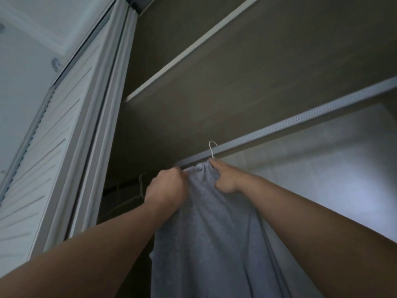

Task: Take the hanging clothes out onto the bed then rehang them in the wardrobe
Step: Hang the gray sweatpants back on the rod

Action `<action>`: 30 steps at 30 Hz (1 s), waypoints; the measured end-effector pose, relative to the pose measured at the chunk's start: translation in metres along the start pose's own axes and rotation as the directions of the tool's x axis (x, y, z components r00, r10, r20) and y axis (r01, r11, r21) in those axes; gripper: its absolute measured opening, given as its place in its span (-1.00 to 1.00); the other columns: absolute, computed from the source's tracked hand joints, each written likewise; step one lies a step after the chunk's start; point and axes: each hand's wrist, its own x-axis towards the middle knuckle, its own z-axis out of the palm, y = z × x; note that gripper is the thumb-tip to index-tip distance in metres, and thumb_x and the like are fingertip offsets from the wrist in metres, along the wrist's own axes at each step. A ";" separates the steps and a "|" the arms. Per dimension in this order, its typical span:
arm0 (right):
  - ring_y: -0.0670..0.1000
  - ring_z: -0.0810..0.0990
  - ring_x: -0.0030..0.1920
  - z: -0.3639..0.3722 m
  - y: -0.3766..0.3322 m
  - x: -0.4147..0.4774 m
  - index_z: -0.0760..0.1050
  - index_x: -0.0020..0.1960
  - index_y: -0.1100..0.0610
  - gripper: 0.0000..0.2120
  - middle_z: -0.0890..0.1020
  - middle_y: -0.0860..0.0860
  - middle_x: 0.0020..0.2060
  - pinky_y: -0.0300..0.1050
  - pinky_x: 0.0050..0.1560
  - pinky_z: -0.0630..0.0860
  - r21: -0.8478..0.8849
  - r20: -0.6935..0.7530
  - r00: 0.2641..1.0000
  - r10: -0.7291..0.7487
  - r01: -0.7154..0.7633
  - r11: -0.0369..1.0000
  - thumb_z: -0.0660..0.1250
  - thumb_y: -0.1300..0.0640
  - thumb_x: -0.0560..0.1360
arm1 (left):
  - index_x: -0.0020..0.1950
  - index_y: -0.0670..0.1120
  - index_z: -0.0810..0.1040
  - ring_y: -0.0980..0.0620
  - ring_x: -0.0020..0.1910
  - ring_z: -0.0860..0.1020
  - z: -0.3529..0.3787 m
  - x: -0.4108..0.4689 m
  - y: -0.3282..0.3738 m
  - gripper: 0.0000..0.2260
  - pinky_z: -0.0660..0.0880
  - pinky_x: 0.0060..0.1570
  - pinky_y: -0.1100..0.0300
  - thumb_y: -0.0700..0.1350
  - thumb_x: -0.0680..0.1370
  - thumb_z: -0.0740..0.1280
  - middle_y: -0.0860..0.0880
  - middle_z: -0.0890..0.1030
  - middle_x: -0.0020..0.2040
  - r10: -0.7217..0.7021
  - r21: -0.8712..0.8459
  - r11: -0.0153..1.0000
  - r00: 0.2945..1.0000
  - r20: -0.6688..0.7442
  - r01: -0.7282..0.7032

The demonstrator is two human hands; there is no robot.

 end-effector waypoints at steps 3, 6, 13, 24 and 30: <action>0.06 0.05 0.57 0.018 0.000 0.006 -0.12 0.61 0.02 -0.24 -0.12 -0.10 0.59 -0.08 0.53 0.08 0.079 0.017 1.000 -0.018 0.017 0.997 0.20 0.22 0.53 | -0.15 0.04 0.41 0.01 -0.27 0.53 0.004 -0.006 -0.007 -0.81 0.43 -0.32 0.09 0.01 0.64 0.15 0.01 0.53 -0.22 -0.018 0.030 0.999 0.999 0.029 0.017; 0.07 0.06 0.57 0.034 -0.005 0.014 -0.11 0.61 0.02 -0.25 -0.11 -0.09 0.59 -0.07 0.52 0.11 0.121 0.043 0.998 -0.049 0.043 0.992 0.19 0.22 0.54 | -0.12 0.03 0.42 0.01 -0.22 0.55 0.003 -0.011 -0.015 -0.86 0.52 -0.23 0.06 -0.04 0.63 0.18 0.00 0.56 -0.17 -0.024 0.085 0.996 0.996 0.087 0.017; 0.15 0.23 0.50 0.068 -0.026 0.039 0.02 0.59 0.08 -0.34 0.08 0.00 0.58 -0.08 0.42 0.29 0.295 0.054 0.996 -0.077 0.058 0.954 0.16 0.27 0.55 | -0.11 0.04 0.41 0.02 -0.21 0.54 0.002 -0.013 -0.036 -0.83 0.44 -0.25 0.10 -0.05 0.66 0.12 -0.01 0.55 -0.16 -0.098 0.156 0.985 0.987 0.125 0.078; 0.15 0.00 0.57 0.118 -0.052 0.064 -0.12 0.60 -0.01 -0.29 -0.16 -0.08 0.59 0.09 0.53 0.08 0.284 0.082 0.994 -0.068 0.042 0.958 0.15 0.22 0.57 | 0.18 -0.05 0.51 0.05 -0.16 0.49 0.004 -0.014 -0.058 -0.85 0.43 -0.12 0.12 -0.11 0.63 0.25 -0.02 0.49 -0.11 -0.287 0.457 0.883 0.895 0.342 0.109; 0.15 0.15 0.53 0.120 -0.049 0.058 0.00 0.60 0.00 -0.32 0.09 0.06 0.58 0.03 0.49 0.19 0.420 0.090 0.994 -0.055 0.012 0.907 0.18 0.24 0.55 | 0.32 -0.07 0.47 -0.10 0.13 0.53 0.006 -0.022 -0.056 -0.73 0.46 0.03 0.03 -0.12 0.62 0.25 -0.12 0.54 0.14 -0.264 0.551 0.834 0.895 0.360 0.024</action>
